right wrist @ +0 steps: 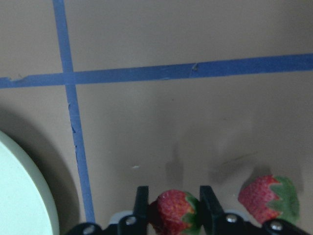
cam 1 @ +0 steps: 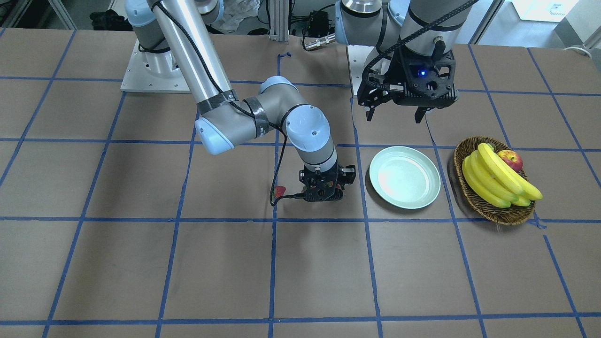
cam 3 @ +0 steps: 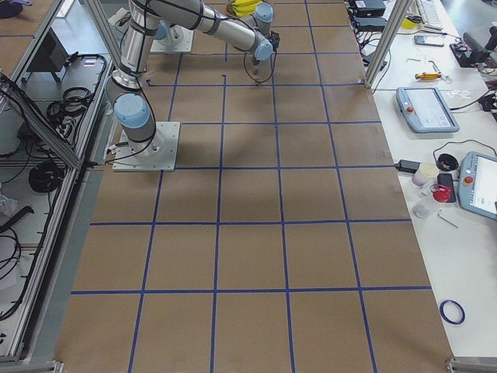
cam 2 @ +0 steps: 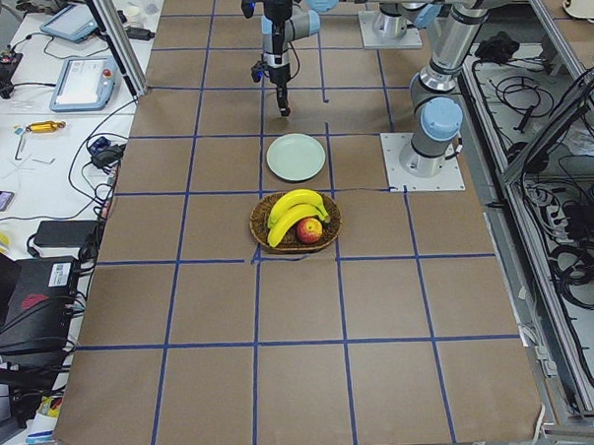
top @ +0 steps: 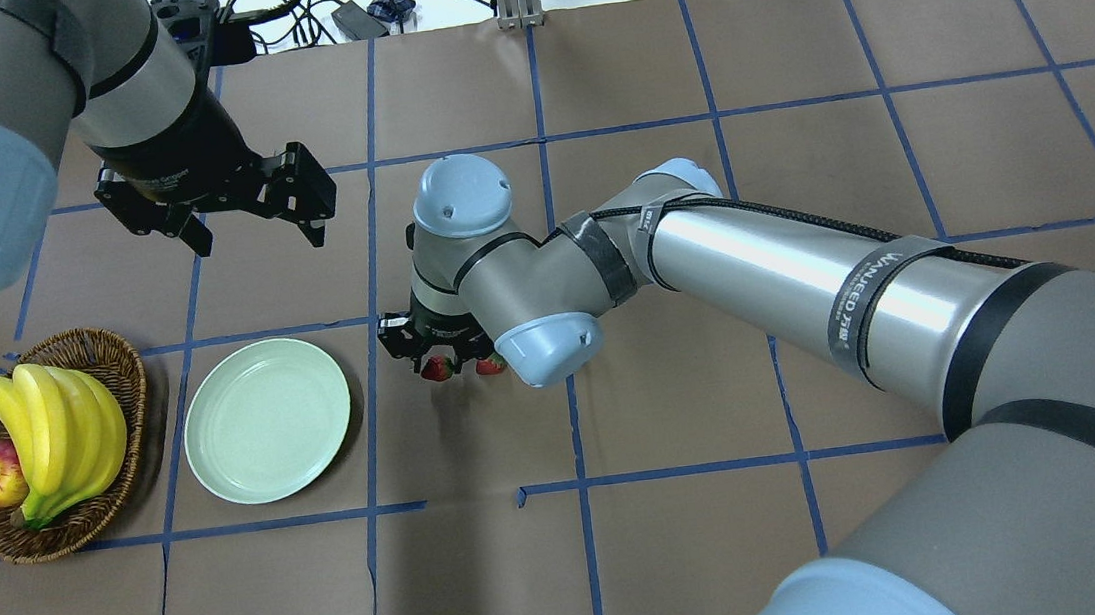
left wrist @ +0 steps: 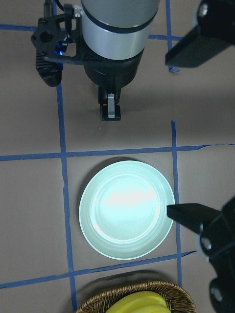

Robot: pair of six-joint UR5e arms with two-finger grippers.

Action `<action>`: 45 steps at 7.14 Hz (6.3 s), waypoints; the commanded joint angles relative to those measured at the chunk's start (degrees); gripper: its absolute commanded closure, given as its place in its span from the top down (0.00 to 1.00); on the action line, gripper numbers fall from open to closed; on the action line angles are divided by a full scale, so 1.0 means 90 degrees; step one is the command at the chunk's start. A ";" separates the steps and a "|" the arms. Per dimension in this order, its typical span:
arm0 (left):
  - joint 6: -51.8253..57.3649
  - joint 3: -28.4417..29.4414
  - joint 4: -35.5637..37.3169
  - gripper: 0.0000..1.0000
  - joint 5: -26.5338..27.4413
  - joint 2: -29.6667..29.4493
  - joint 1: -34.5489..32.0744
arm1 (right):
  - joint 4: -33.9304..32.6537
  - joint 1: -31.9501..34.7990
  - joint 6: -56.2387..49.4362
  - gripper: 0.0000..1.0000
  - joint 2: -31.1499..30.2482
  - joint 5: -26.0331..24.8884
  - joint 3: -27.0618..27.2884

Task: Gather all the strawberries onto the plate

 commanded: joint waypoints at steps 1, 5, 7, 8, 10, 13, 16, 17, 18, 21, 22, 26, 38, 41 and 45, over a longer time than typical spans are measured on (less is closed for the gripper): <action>0.0010 -0.0002 0.0000 1.00 0.0000 0.0000 0.0000 | 0.0042 -0.0010 0.0005 1.00 -0.0103 0.0009 -0.0067; 0.0010 0.0008 0.0000 1.00 0.0000 0.0000 -0.0009 | 0.1356 -0.0456 -0.0150 1.00 -0.1125 -0.0505 0.0049; 0.0019 0.0047 0.0000 1.00 0.0010 0.0010 0.0000 | 0.1749 -0.1266 -0.0927 1.00 -0.1914 -0.0821 0.0341; 0.0029 0.0076 0.0000 1.00 0.0010 0.0010 0.0000 | 0.2225 -0.1695 -0.1483 1.00 -0.2500 -0.0879 0.0420; 0.0039 0.0067 0.0000 1.00 0.0010 0.0019 0.0000 | 0.3126 -0.2778 -0.2703 1.00 -0.3177 -0.1258 0.0101; 0.0039 0.0096 0.0000 1.00 0.0010 0.0010 0.0000 | 0.4824 -0.3038 -0.3665 1.00 -0.3248 -0.1775 -0.0955; 0.0010 0.0096 -0.0010 1.00 0.0010 0.0010 0.0010 | 0.4819 -0.3057 -0.3657 1.00 -0.3404 -0.1730 -0.1112; 0.0077 0.0106 0.0000 1.00 0.0000 0.0000 0.0020 | 0.4789 -0.3047 -0.3647 1.00 -0.3414 -0.1701 -0.1112; 0.0059 0.0096 0.0000 1.00 0.0000 -0.0010 0.0020 | 0.4760 -0.3057 -0.3647 1.00 -0.3424 -0.1700 -0.1103; -0.0136 -0.0079 0.0087 1.00 -0.0058 -0.0330 -0.0048 | 0.4808 -0.3057 -0.3647 1.00 -0.3443 -0.1710 -0.1044; -0.0175 -0.0496 0.0987 1.00 -0.0484 -0.0632 -0.0087 | 0.4818 -0.3057 -0.3647 1.00 -0.3443 -0.1710 -0.1054; -0.0361 -0.2704 0.3999 0.93 -0.0655 -0.1667 -0.0361 | 0.4828 -0.3076 -0.3637 1.00 -0.3433 -0.1690 -0.1073; 0.0182 -0.1955 0.2945 0.00 0.0739 -0.1769 -0.0392 | 0.4838 -0.3057 -0.3628 1.00 -0.3443 -0.1690 -0.1044; 0.1247 -0.2662 0.2518 0.00 0.0762 -0.1348 0.0427 | 0.4838 -0.3047 -0.3628 1.00 -0.3443 -0.1690 -0.1044; 0.1009 -0.3109 0.3368 0.93 0.0548 -0.1367 0.0576 | 0.4847 -0.3047 -0.3628 1.00 -0.3433 -0.1681 -0.1034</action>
